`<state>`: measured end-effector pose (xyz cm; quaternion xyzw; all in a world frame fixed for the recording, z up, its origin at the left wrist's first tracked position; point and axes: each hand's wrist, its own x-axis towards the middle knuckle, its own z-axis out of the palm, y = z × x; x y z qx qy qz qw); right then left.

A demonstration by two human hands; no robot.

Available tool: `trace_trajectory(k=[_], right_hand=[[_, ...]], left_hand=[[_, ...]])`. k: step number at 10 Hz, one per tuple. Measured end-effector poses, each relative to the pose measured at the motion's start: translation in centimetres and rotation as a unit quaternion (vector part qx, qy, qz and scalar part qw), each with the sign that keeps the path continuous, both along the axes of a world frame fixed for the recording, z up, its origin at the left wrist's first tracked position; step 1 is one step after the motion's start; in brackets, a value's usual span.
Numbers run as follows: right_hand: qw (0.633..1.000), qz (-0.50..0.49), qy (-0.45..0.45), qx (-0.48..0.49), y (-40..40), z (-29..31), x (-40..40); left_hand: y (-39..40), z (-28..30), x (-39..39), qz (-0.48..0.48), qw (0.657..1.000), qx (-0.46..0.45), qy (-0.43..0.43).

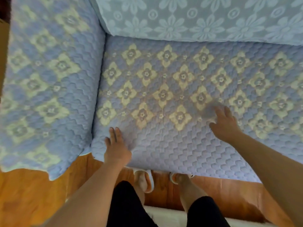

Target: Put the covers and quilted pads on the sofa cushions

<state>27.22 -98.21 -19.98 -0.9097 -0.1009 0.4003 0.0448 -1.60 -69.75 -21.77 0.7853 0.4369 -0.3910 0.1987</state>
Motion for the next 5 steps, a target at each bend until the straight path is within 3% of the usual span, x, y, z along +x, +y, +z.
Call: trace_trajectory(k=[1,2,3,4,5], right_hand=[[1.000,0.019,-0.002,-0.024,4.6,-0.8,-6.4],[0.997,0.069,0.035,-0.004,10.2,-0.1,-15.4],[0.974,0.150,0.168,0.021,14.9,3.1,-22.0],[0.966,0.037,0.249,0.054,17.9,7.7,-24.4],[0.974,-0.121,0.180,0.068,19.0,12.4,-24.1]], left_hand=[[0.8,0.4,0.6,0.013,0.999,-0.036,0.008],[3.6,0.8,1.3,-0.035,0.995,-0.084,0.033],[6.1,2.5,2.5,-0.107,0.982,-0.145,0.058],[8.2,7.8,2.8,-0.227,0.949,-0.195,0.099],[11.6,13.0,3.6,-0.307,0.939,-0.143,0.064]])
